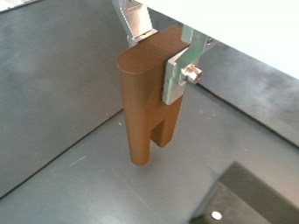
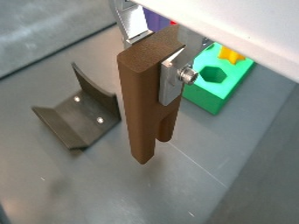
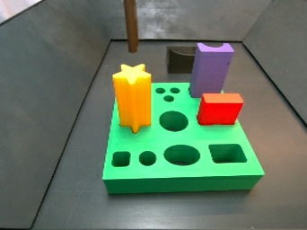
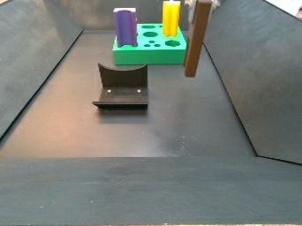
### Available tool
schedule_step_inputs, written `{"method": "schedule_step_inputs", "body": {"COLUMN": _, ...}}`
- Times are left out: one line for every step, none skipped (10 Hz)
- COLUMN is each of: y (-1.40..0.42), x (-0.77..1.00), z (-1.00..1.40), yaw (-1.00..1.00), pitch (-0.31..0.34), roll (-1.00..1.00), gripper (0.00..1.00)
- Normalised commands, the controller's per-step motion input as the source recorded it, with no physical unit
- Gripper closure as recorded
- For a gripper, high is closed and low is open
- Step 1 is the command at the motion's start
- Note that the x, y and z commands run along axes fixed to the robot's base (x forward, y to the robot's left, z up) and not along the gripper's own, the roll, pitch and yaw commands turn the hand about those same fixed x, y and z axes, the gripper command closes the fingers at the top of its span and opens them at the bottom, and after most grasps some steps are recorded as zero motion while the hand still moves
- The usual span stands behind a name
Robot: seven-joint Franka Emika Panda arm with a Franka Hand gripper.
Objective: Pick up the square-circle object. Move up. Rotate the square-circle object. Move to above the board. Insert the square-circle object.
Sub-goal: Rotate the square-circle object.
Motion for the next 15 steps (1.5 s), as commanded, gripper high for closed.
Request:
{"method": "schedule_step_inputs", "body": {"y": 0.03, "x": 0.12, "z": 0.67, "yaw": 0.00, "pitch": 0.079, "roll": -0.01, "gripper": 1.00}}
{"method": "schedule_step_inputs", "body": {"y": 0.02, "x": 0.06, "z": 0.49, "yaw": 0.00, "pitch": 0.074, "roll": -0.01, "gripper": 1.00}}
{"method": "schedule_step_inputs", "body": {"y": 0.02, "x": 0.03, "z": 0.34, "yaw": 0.00, "pitch": 0.065, "roll": -0.01, "gripper": 1.00}}
{"method": "schedule_step_inputs", "body": {"y": 0.02, "x": 0.02, "z": 0.24, "yaw": 0.00, "pitch": 0.062, "roll": 0.00, "gripper": 1.00}}
{"method": "schedule_step_inputs", "body": {"y": 0.00, "x": 0.00, "z": -1.00, "yaw": 0.09, "pitch": 0.164, "roll": -0.23, "gripper": 1.00}}
{"method": "schedule_step_inputs", "body": {"y": 0.00, "x": 0.01, "z": -1.00, "yaw": 0.08, "pitch": 0.147, "roll": -0.23, "gripper": 1.00}}
{"method": "schedule_step_inputs", "body": {"y": 0.00, "x": 0.02, "z": -1.00, "yaw": 0.07, "pitch": 0.105, "roll": -0.22, "gripper": 1.00}}
{"method": "schedule_step_inputs", "body": {"y": 0.01, "x": 0.03, "z": -1.00, "yaw": 0.03, "pitch": 0.037, "roll": -0.18, "gripper": 1.00}}
{"method": "schedule_step_inputs", "body": {"y": 0.01, "x": 0.03, "z": -1.00, "yaw": 0.01, "pitch": -0.007, "roll": -0.16, "gripper": 1.00}}
{"method": "schedule_step_inputs", "body": {"y": 0.02, "x": 0.02, "z": -1.00, "yaw": -0.01, "pitch": -0.047, "roll": -0.14, "gripper": 1.00}}
{"method": "schedule_step_inputs", "body": {"y": 0.02, "x": 0.02, "z": -1.00, "yaw": -0.02, "pitch": -0.059, "roll": -0.14, "gripper": 1.00}}
{"method": "schedule_step_inputs", "body": {"y": 0.01, "x": 0.02, "z": -0.78, "yaw": -0.02, "pitch": -0.063, "roll": -0.14, "gripper": 1.00}}
{"method": "schedule_step_inputs", "body": {"y": 0.01, "x": 0.02, "z": -0.67, "yaw": -0.02, "pitch": -0.062, "roll": -0.15, "gripper": 1.00}}
{"method": "schedule_step_inputs", "body": {"y": 0.01, "x": 0.02, "z": -0.46, "yaw": -0.02, "pitch": -0.062, "roll": -0.15, "gripper": 1.00}}
{"method": "schedule_step_inputs", "body": {"y": 0.01, "x": 0.02, "z": -0.35, "yaw": -0.02, "pitch": -0.067, "roll": -0.15, "gripper": 1.00}}
